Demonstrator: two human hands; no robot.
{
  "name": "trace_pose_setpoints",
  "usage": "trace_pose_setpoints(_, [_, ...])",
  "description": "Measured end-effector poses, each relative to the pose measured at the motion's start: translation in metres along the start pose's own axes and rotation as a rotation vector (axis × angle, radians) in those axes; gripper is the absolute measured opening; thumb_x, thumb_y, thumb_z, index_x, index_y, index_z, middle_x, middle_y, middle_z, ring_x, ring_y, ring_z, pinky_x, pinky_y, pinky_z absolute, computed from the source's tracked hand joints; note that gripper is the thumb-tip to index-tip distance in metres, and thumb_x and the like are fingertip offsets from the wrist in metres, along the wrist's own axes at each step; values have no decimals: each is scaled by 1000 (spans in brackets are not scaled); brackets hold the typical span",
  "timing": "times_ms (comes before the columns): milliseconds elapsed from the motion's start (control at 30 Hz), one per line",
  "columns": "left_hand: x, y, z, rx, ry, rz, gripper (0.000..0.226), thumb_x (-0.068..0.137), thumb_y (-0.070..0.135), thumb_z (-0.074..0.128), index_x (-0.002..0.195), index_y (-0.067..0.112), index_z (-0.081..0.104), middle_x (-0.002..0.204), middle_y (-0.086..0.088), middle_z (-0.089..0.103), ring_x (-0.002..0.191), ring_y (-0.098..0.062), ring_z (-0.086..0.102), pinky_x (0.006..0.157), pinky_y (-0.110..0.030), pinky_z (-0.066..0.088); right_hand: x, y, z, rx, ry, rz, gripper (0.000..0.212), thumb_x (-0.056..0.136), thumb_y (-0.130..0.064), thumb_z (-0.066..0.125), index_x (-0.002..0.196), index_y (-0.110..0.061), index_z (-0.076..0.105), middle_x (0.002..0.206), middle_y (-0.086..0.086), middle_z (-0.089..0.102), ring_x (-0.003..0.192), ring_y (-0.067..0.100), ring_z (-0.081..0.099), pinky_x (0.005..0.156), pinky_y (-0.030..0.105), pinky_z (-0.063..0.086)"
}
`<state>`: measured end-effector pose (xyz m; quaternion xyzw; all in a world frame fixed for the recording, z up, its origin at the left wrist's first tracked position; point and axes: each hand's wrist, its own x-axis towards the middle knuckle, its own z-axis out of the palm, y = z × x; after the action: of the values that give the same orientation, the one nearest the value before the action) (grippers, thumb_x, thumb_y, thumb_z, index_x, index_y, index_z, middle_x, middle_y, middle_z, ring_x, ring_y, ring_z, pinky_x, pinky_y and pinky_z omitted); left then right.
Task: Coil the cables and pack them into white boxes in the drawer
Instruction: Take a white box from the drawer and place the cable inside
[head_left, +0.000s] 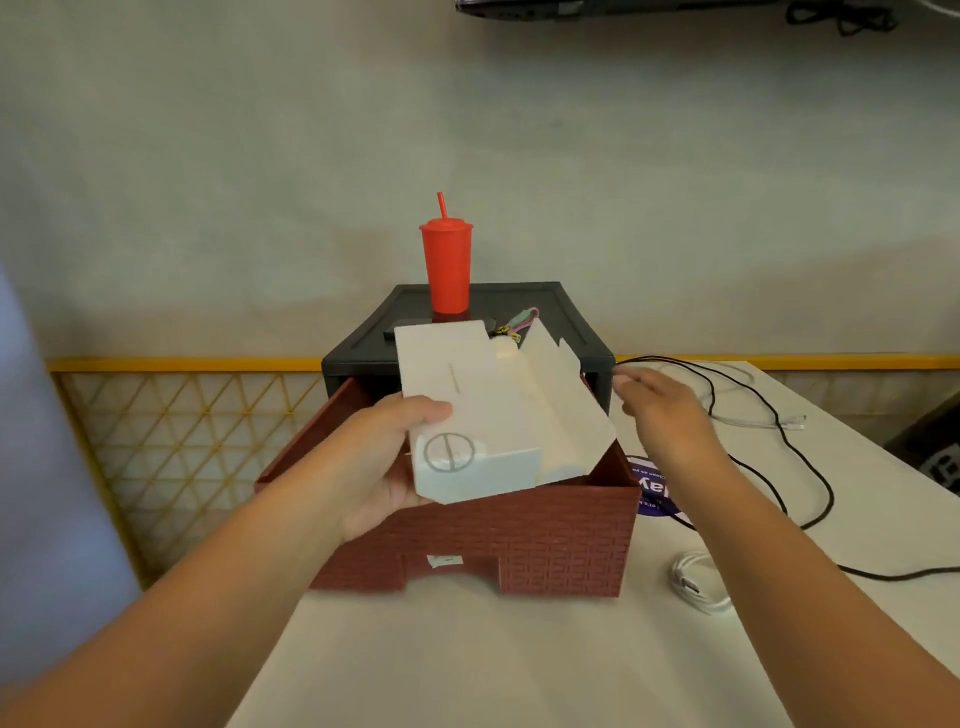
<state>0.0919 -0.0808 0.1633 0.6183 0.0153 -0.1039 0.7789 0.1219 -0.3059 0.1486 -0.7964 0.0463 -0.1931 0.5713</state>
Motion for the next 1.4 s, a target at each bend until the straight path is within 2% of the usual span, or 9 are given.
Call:
trace_pose_setpoints(200, [-25,-33,17,-338,-93,185,68,66,4,60,131,19,46,120,-6,65,102,-25,66,64,-38,59,-73,-8,-1,483,-9,-108,39,90,-28,55,127,-36,46,107,-13,57,103,0,56,83,19,44])
trace_pose_setpoints(400, [-48,-68,42,-387,-94,224,79,61,-9,66,130,19,41,119,-12,65,103,-32,65,77,-52,56,-106,7,18,670,-198,15,63,68,-23,62,127,-37,43,110,-4,67,100,19,65,80,45,56])
trace_pose_setpoints(533, [-56,-77,27,-356,96,293,70,64,0,62,127,22,43,115,-7,66,102,-26,66,73,-44,58,-111,18,5,596,-295,81,49,83,-9,56,125,-34,48,102,-8,70,82,12,69,58,30,54])
trace_pose_setpoints(633, [-61,-88,-5,-168,288,293,64,76,-3,62,126,31,41,108,5,66,98,-19,65,78,-40,53,-116,33,-6,524,-317,140,48,87,-4,45,121,-36,54,104,-7,71,92,14,67,75,32,53])
trace_pose_setpoints(867, [-81,-140,-33,172,215,175,52,85,1,62,111,45,53,93,30,68,87,8,64,75,-20,50,-154,59,1,358,-376,189,43,87,-9,51,109,-45,60,105,-26,67,98,-10,60,68,4,44])
trace_pose_setpoints(1000, [-78,-150,-28,387,239,116,52,91,19,55,137,37,38,130,24,45,120,5,40,96,-16,28,-162,72,11,240,-354,252,44,92,-4,42,112,-38,62,96,-25,69,87,-13,61,61,0,39])
trace_pose_setpoints(1133, [-69,-150,-25,399,250,68,54,94,13,51,144,20,32,132,15,43,112,3,37,91,-13,25,-160,87,19,110,-296,268,43,95,-7,40,132,-27,49,127,-15,57,118,1,49,89,12,32])
trace_pose_setpoints(1267, [-62,-150,-22,379,348,99,31,89,6,58,110,29,61,87,34,63,76,14,57,73,-11,40,-155,86,21,94,-244,250,36,94,1,40,113,-26,53,110,-16,57,101,4,49,80,13,32])
trace_pose_setpoints(1400, [-55,-145,-23,234,525,120,45,87,6,62,129,17,52,117,6,57,109,-11,54,91,-25,37,-146,82,21,139,-138,295,33,92,-7,47,118,-28,51,124,-4,55,110,15,53,82,23,36])
